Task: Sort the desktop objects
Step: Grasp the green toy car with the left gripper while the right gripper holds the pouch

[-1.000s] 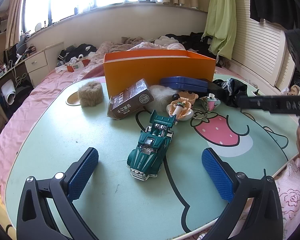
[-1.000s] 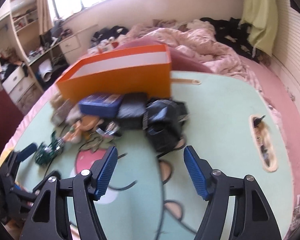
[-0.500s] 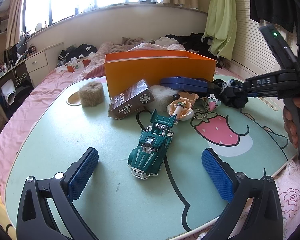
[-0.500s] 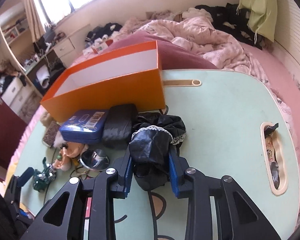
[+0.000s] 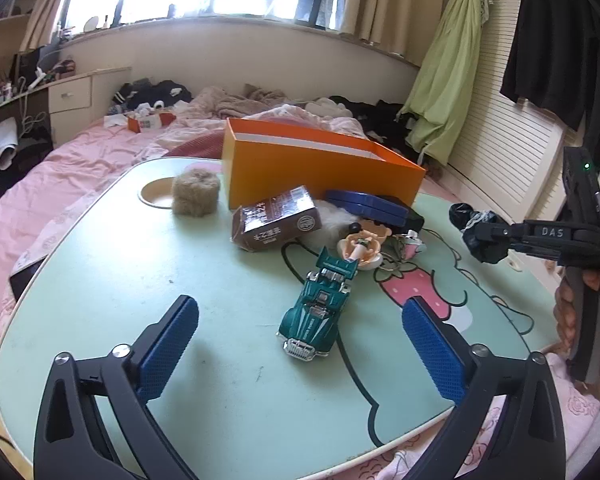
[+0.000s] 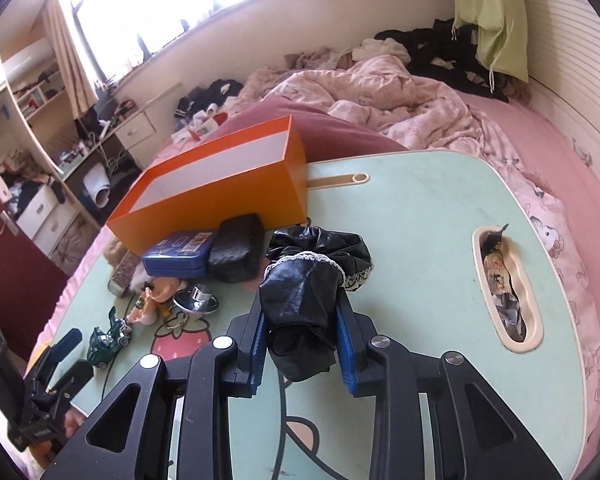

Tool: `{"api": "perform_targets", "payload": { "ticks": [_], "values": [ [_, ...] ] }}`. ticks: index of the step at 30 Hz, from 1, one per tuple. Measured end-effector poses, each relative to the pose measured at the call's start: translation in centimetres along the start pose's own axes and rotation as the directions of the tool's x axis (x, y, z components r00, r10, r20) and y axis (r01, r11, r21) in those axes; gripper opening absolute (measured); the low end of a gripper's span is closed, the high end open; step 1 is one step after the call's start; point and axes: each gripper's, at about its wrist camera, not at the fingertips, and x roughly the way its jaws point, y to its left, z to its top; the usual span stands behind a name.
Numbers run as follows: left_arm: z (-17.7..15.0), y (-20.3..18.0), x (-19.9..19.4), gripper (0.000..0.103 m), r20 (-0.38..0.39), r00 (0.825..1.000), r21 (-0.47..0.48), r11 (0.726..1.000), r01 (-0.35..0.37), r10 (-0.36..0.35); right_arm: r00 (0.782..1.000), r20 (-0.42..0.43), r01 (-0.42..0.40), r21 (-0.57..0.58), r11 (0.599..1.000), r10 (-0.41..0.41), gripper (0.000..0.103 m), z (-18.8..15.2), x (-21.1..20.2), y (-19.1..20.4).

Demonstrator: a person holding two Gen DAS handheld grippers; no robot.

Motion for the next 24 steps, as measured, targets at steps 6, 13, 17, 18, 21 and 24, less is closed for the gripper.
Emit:
{"api": "perform_targets", "payload": {
  "ticks": [6, 13, 17, 18, 21, 24],
  "values": [
    [0.7, -0.8, 0.6, 0.082, -0.031, 1.000, 0.078, 0.997, 0.000, 0.003, 1.000, -0.003, -0.002, 0.009, 1.000, 0.002, 0.029, -0.1, 0.1, -0.1],
    [1.6, -1.5, 3.2, 0.071, -0.167, 0.983, 0.131, 0.990, -0.051, 0.073, 1.000, -0.003, -0.011, 0.009, 1.000, 0.011, 0.029, -0.2, 0.1, -0.1],
    [1.4, -1.6, 3.0, 0.032, -0.171, 0.984, 0.138, 0.990, -0.023, 0.046, 1.000, 0.001, -0.015, 0.005, 1.000, 0.015, 0.029, -0.2, -0.1, 0.1],
    [1.3, -1.5, 2.8, 0.030, -0.170, 0.984, 0.136, 0.990, -0.022, 0.046, 1.000, 0.003, -0.017, 0.005, 1.000, 0.017, 0.029, -0.2, -0.1, 0.2],
    [1.1, -1.2, 2.2, 0.029, -0.161, 0.986, 0.129, 0.991, -0.026, 0.047, 1.000, 0.011, -0.021, 0.000, 1.000, 0.021, 0.029, 0.1, -0.3, 0.4],
    [1.7, -0.6, 1.4, 0.029, -0.143, 0.989, 0.099, 0.995, -0.011, 0.025, 0.999, 0.022, -0.026, -0.017, 1.000, 0.026, 0.029, 0.6, -0.5, 1.0]
  ]
}}
